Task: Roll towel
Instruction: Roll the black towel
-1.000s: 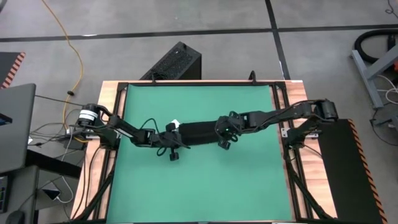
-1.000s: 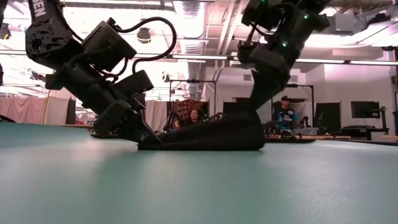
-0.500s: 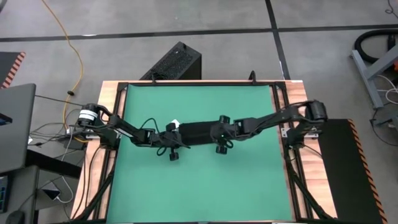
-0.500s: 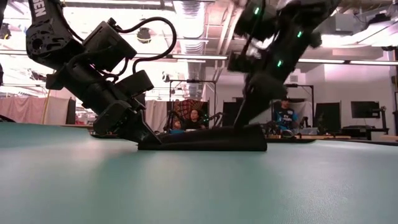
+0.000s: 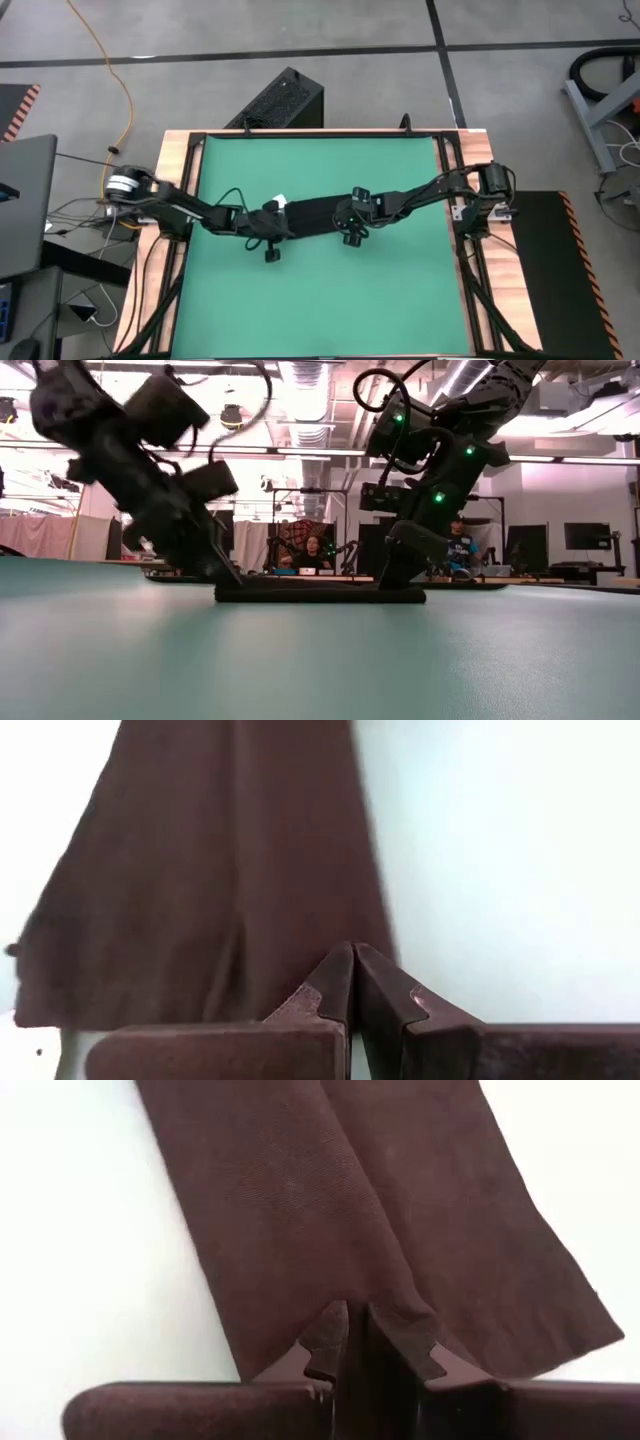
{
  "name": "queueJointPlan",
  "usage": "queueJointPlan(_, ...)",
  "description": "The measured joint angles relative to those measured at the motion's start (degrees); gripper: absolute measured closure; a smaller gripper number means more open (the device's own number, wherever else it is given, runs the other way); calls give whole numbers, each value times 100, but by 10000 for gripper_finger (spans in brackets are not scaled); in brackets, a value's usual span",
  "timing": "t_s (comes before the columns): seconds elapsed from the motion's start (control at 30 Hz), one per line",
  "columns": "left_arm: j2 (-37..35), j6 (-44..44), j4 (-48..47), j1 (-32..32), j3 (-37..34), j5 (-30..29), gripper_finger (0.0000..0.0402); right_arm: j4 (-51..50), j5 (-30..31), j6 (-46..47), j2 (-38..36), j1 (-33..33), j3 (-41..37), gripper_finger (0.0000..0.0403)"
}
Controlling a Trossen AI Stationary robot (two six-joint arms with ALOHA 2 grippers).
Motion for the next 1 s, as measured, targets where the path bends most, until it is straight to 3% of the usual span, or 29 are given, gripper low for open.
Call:
queueJointPlan(0.17,-1186,291,-493,-239,-22,-594,401,8,4,208,-4,36,-8,338)
queueJointPlan(0.3,-1366,582,409,-315,-417,-640,401,182,-2,274,-3,39,-17,338)
queueJointPlan(0.57,-151,719,2565,-295,-851,-967,401,543,22,355,18,43,-22,338)
queueJointPlan(0.77,828,612,2992,-289,-765,-1479,401,546,22,368,22,54,-22,338)
queueJointPlan(1.0,988,365,2822,-268,-765,-1772,402,567,191,370,9,171,-24,338)
